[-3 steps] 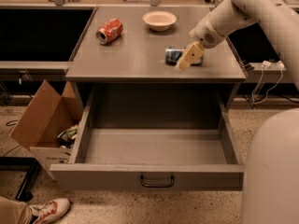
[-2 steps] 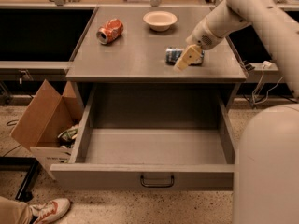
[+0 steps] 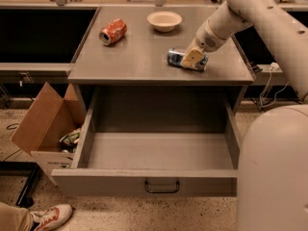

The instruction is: Place redbull can into top drawer

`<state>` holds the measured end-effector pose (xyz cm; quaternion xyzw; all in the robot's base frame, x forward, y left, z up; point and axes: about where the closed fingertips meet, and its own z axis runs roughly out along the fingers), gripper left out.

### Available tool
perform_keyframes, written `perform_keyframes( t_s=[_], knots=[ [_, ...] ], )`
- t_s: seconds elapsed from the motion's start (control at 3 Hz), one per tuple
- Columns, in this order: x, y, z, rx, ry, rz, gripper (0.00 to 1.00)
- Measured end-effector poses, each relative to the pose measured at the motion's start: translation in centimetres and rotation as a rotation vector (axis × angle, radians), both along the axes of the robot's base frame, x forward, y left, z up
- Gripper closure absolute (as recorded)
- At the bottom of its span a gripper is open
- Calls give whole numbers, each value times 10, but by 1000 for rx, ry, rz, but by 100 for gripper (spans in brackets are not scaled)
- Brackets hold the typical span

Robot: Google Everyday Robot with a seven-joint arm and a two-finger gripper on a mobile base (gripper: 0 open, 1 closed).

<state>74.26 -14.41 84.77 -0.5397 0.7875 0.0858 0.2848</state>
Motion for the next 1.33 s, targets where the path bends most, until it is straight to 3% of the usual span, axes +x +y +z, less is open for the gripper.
perform_keyframes(
  t_s=[0.33, 0.67, 1.0, 1.33],
  knots=[
    [-12, 2, 4, -11, -13, 34, 94],
    [-53, -2, 24, 34, -23, 112, 100],
    [-105, -10, 29, 71, 27, 178, 100],
    [-155, -9, 7, 107, 170, 230, 100]
  ],
)
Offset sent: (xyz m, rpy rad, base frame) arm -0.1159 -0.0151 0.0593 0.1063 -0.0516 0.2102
